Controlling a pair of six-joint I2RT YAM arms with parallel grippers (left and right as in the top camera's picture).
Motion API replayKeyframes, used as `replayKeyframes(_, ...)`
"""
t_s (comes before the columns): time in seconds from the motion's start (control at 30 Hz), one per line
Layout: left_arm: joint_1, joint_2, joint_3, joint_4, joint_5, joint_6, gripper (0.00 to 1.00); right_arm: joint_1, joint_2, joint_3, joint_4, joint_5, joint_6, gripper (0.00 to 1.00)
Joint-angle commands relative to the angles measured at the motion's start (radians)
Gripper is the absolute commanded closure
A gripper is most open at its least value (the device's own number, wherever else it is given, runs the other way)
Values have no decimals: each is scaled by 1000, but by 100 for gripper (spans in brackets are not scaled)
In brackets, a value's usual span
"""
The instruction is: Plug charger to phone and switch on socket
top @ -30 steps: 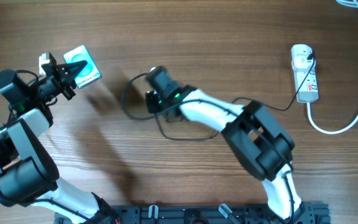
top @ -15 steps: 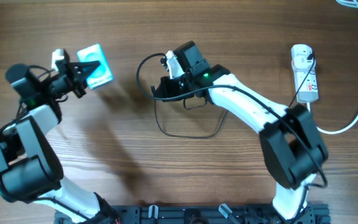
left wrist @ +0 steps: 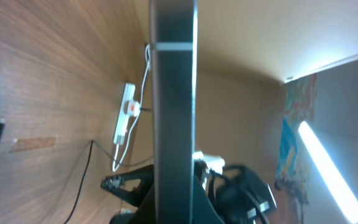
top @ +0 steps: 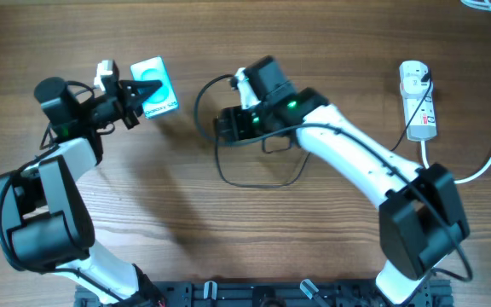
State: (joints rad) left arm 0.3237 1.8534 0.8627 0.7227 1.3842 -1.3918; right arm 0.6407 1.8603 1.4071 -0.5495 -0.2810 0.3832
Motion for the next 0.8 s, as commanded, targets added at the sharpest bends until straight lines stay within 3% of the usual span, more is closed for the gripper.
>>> replayKeyframes(0.0, 66, 6, 21, 7, -2, 27, 96, 124, 42, -8, 66, 313, -64, 5)
replayKeyframes(0.17, 150, 6, 21, 8, 31, 27, 96, 174, 127, -8, 147, 416, -63, 6)
replayKeyframes(0.47, 247, 6, 21, 8, 73, 27, 96, 168, 257, 1, 248, 476, -13, 19)
replayKeyframes(0.63, 256, 6, 21, 9, 86, 28, 96, 155, 296, 11, 283, 479, -8, 22)
replayKeyframes(0.77, 256, 6, 21, 23, 86, 27, 96, 151, 323, 24, 315, 483, 6, 31)
